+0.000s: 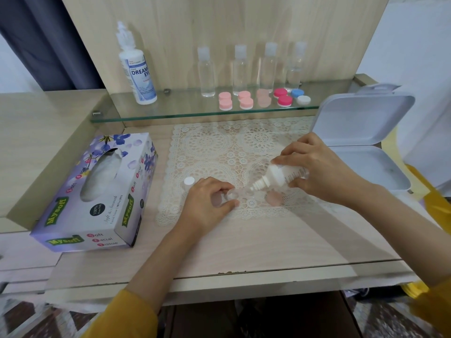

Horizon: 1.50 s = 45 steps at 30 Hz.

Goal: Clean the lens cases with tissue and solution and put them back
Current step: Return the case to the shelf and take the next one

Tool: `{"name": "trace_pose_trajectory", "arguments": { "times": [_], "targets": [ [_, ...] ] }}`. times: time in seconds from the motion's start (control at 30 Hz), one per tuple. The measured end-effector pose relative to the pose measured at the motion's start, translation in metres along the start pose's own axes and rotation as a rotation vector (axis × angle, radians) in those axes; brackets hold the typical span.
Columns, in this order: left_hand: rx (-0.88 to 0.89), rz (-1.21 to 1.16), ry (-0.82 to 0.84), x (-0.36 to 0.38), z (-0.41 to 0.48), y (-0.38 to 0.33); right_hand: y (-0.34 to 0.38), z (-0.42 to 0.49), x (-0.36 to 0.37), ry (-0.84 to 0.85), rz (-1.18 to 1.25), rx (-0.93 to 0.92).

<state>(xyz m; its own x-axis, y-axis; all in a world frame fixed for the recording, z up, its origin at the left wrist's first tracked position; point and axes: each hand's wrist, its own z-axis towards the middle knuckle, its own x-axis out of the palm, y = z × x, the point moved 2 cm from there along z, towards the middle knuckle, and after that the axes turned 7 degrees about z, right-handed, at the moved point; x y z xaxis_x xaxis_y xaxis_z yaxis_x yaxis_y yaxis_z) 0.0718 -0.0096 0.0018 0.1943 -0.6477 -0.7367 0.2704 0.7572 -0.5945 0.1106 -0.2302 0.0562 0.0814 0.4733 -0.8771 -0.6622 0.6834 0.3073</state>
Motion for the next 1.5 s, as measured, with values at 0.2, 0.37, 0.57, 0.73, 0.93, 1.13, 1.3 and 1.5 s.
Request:
{"name": "trace_pose_trajectory", "arguments": {
  "times": [0.2, 0.37, 0.57, 0.73, 0.93, 1.13, 1.3, 1.5],
  "targets": [
    [-0.007, 0.015, 0.003, 0.0006, 0.0004, 0.0012, 0.0027, 0.0020, -0.0006, -0.003, -0.022, -0.024],
    [-0.009, 0.012, 0.007, 0.0013, 0.0007, 0.0021, 0.0033, 0.0025, -0.0007, -0.004, -0.028, -0.026],
    [-0.001, 0.022, 0.002, 0.0019, 0.0006, 0.0031, 0.0030, 0.0015, -0.0017, 0.005, -0.021, -0.003],
    [0.002, 0.028, 0.002, 0.0021, 0.0009, 0.0039, 0.0034, 0.0012, -0.0015, 0.000, -0.034, -0.002],
    [-0.001, 0.022, 0.005, 0.0020, 0.0007, 0.0039, 0.0044, 0.0023, 0.0001, -0.013, -0.036, -0.032],
    [-0.004, 0.009, 0.012, 0.0015, 0.0005, 0.0042, 0.0040, 0.0024, -0.0005, -0.035, -0.036, -0.030],
    [-0.012, 0.009, 0.009, 0.0015, 0.0003, 0.0042, 0.0050, 0.0014, -0.0010, -0.010, -0.031, 0.019],
    [-0.006, -0.001, 0.000, 0.0017, 0.0004, 0.0038, 0.0019, -0.0008, -0.0045, 0.024, 0.019, 0.151]
  ]
}}
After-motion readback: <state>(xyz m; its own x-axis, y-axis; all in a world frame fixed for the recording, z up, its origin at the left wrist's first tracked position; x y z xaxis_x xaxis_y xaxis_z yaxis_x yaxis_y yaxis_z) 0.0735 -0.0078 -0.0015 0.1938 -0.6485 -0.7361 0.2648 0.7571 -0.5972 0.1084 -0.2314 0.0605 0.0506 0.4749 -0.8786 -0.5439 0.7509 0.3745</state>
